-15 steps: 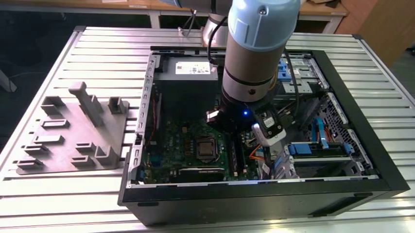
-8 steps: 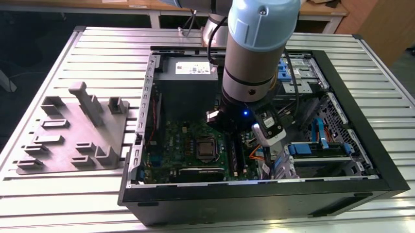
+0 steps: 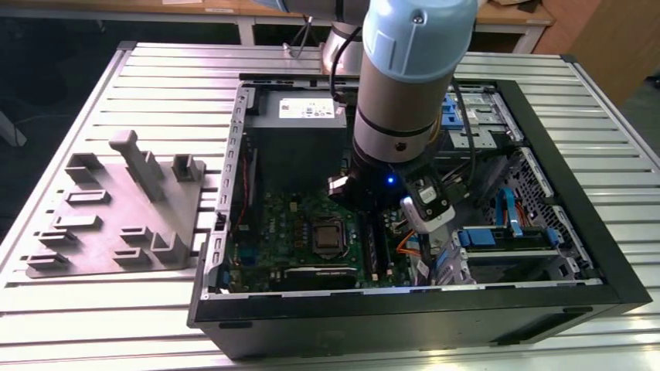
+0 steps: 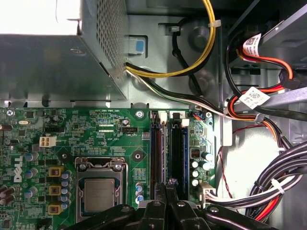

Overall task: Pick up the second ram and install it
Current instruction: 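Insert the second ram into the second slot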

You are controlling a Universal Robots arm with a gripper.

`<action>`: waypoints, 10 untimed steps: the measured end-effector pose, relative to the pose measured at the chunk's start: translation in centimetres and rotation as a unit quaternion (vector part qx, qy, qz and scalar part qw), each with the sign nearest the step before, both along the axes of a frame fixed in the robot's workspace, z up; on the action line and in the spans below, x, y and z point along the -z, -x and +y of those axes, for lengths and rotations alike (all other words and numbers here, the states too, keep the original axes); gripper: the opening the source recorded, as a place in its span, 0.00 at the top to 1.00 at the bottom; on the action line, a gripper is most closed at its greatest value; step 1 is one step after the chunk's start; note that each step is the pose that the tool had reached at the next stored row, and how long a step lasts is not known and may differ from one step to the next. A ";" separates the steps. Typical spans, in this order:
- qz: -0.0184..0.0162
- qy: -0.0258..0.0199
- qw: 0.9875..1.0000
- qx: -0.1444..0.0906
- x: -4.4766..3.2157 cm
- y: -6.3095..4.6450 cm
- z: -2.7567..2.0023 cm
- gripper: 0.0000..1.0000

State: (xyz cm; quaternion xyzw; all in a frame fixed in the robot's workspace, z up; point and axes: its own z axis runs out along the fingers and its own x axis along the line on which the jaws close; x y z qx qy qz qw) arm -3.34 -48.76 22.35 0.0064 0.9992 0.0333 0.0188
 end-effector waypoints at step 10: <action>0.000 0.000 1.000 0.000 0.17 0.0 0.02 0.89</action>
